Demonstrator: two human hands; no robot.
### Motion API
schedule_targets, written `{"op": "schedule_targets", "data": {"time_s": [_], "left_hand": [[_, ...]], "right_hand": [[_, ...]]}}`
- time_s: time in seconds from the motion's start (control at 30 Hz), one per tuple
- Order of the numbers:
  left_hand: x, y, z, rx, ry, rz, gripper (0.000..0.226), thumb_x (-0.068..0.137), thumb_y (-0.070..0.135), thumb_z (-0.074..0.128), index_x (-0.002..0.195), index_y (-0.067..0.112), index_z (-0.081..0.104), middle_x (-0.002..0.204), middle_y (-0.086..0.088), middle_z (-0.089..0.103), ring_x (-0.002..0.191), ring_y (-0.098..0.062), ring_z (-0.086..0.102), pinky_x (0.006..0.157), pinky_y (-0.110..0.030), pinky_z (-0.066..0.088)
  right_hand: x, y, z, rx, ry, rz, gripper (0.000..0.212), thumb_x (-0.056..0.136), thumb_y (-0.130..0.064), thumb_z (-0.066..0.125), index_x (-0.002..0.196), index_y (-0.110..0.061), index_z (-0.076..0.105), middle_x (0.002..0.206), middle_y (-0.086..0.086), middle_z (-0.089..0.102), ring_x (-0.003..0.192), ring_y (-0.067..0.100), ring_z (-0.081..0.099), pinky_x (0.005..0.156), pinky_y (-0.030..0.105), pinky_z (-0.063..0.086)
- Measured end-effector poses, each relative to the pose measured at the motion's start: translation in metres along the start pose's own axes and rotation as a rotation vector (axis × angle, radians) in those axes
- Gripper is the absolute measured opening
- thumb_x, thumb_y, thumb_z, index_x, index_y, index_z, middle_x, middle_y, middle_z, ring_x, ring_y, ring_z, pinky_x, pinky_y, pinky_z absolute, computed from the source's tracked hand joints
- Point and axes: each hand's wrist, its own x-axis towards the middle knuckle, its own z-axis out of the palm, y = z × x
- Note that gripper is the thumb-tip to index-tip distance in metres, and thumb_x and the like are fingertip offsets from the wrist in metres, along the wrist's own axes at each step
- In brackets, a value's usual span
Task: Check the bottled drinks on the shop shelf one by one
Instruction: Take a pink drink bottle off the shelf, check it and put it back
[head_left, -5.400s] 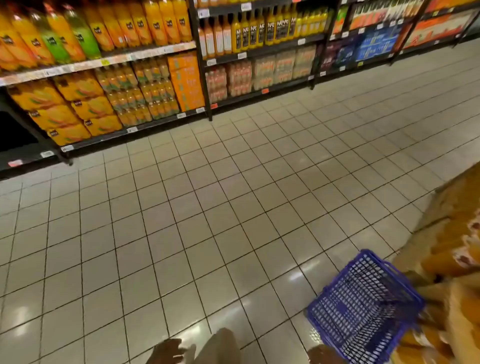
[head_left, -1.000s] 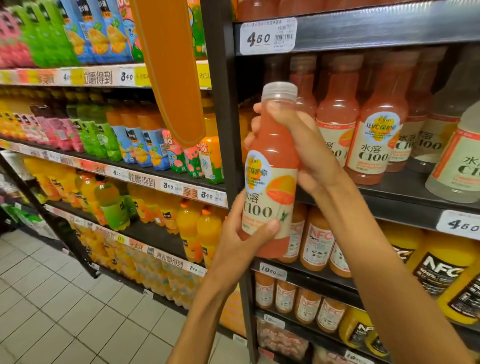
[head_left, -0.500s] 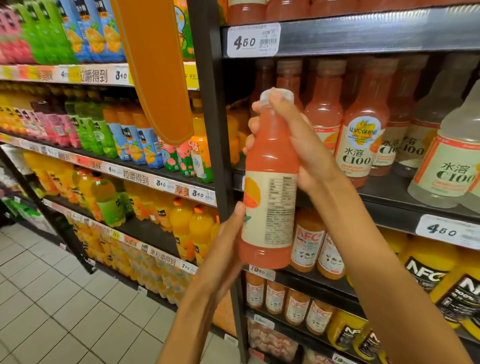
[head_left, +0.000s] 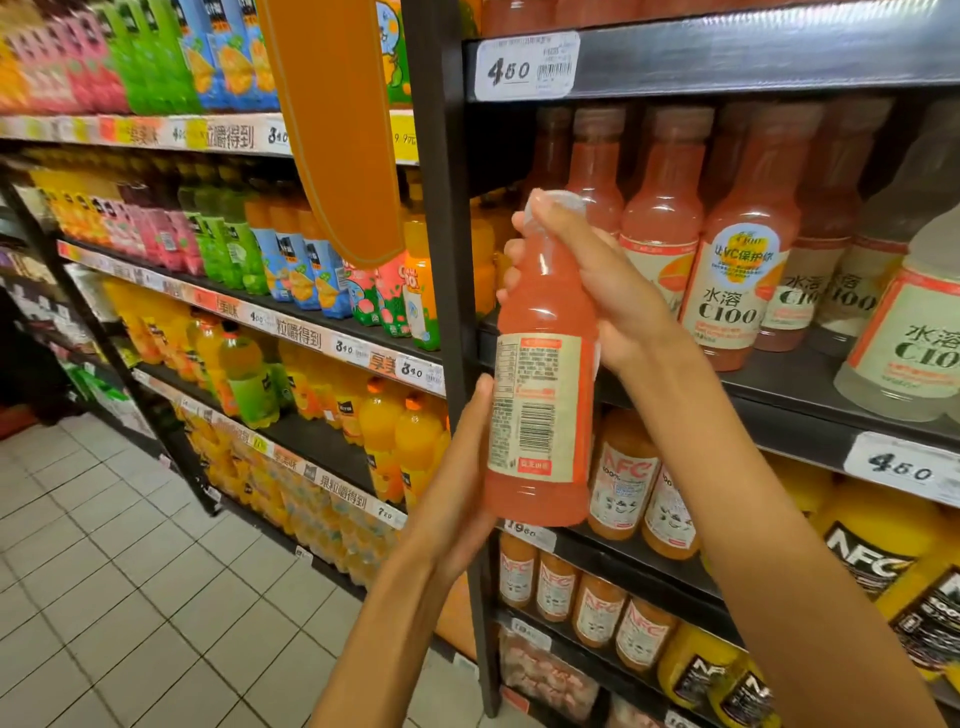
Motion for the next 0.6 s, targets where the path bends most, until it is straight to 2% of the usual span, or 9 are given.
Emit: {"op": "schedule_targets", "data": {"time_s": [0.07,0.17,0.2,0.27,0.33,0.4,0.47,0.53,0.6], "left_hand": [[-0.002,0.004,0.0,0.138,0.065,0.044,0.069,0.077,0.065,0.051,0.129,0.021,0.057,0.117,-0.005,0.07,0.109,-0.021,0.065,0.093,-0.037,0.053],[-0.005,0.005,0.006,0.14,0.089,0.037,0.056,0.065,0.062,0.063,0.107,0.026,0.07,0.104,-0.006,0.074,0.094,-0.019,0.071,0.079,-0.033,0.058],[-0.007,0.005,0.008,0.089,0.096,0.033,0.054,0.067,0.06,0.065,0.107,0.024,0.071,0.103,-0.008,0.074,0.09,-0.02,0.071,0.076,-0.034,0.059],[-0.01,0.007,0.011,-0.092,0.046,0.006,0.061,0.075,0.056,0.065,0.119,0.014,0.064,0.1,-0.016,0.07,0.081,-0.027,0.069,0.068,-0.038,0.059],[-0.014,0.008,0.014,-0.231,-0.05,-0.047,0.064,0.079,0.055,0.062,0.123,0.008,0.061,0.095,-0.021,0.066,0.073,-0.03,0.067,0.062,-0.038,0.057],[-0.016,0.006,0.016,-0.291,-0.092,-0.093,0.061,0.077,0.056,0.061,0.113,0.007,0.068,0.089,-0.02,0.066,0.068,-0.03,0.067,0.06,-0.037,0.057],[-0.018,0.005,0.017,-0.35,-0.106,-0.122,0.06,0.076,0.055,0.061,0.109,0.005,0.07,0.088,-0.02,0.066,0.067,-0.029,0.067,0.061,-0.037,0.058],[-0.021,0.006,0.018,-0.365,-0.11,-0.135,0.064,0.076,0.053,0.062,0.114,0.002,0.066,0.091,-0.021,0.066,0.072,-0.03,0.067,0.065,-0.041,0.059],[-0.023,0.008,0.013,-0.219,-0.023,-0.122,0.07,0.073,0.052,0.066,0.124,0.005,0.059,0.101,-0.021,0.069,0.084,-0.032,0.07,0.073,-0.044,0.059]], "right_hand": [[0.0,0.0,-0.001,-0.151,0.103,-0.04,0.018,0.091,-0.03,0.064,0.096,-0.014,0.058,0.072,0.003,0.066,0.064,0.016,0.066,0.065,0.032,0.056],[0.004,0.001,-0.002,-0.212,0.19,-0.012,0.024,0.089,-0.037,0.066,0.098,-0.015,0.061,0.073,0.004,0.07,0.068,0.017,0.07,0.065,0.032,0.056],[0.004,0.002,-0.002,-0.209,0.183,0.004,0.025,0.09,-0.038,0.064,0.099,-0.015,0.061,0.073,0.004,0.071,0.069,0.018,0.071,0.065,0.031,0.056],[0.004,0.007,-0.003,-0.113,0.141,0.03,0.026,0.092,-0.037,0.06,0.101,-0.013,0.059,0.074,0.005,0.07,0.069,0.019,0.07,0.066,0.032,0.057],[0.002,0.014,-0.002,0.118,0.094,0.079,0.024,0.094,-0.034,0.056,0.104,-0.012,0.055,0.075,0.006,0.068,0.068,0.018,0.068,0.068,0.032,0.057],[0.002,0.022,-0.002,0.278,0.058,0.099,0.02,0.096,-0.032,0.052,0.102,-0.013,0.052,0.071,0.004,0.064,0.062,0.015,0.065,0.063,0.03,0.057],[0.002,0.026,-0.001,0.277,0.062,0.113,0.014,0.096,-0.029,0.052,0.096,-0.015,0.05,0.066,0.002,0.06,0.057,0.012,0.061,0.059,0.028,0.056],[0.003,0.025,-0.002,0.217,0.103,0.147,0.013,0.094,-0.028,0.057,0.093,-0.016,0.051,0.066,0.002,0.059,0.056,0.012,0.061,0.058,0.027,0.055],[0.004,0.024,-0.004,0.154,0.167,0.19,0.017,0.092,-0.029,0.062,0.094,-0.016,0.052,0.068,0.003,0.061,0.056,0.014,0.063,0.059,0.028,0.056]]}}
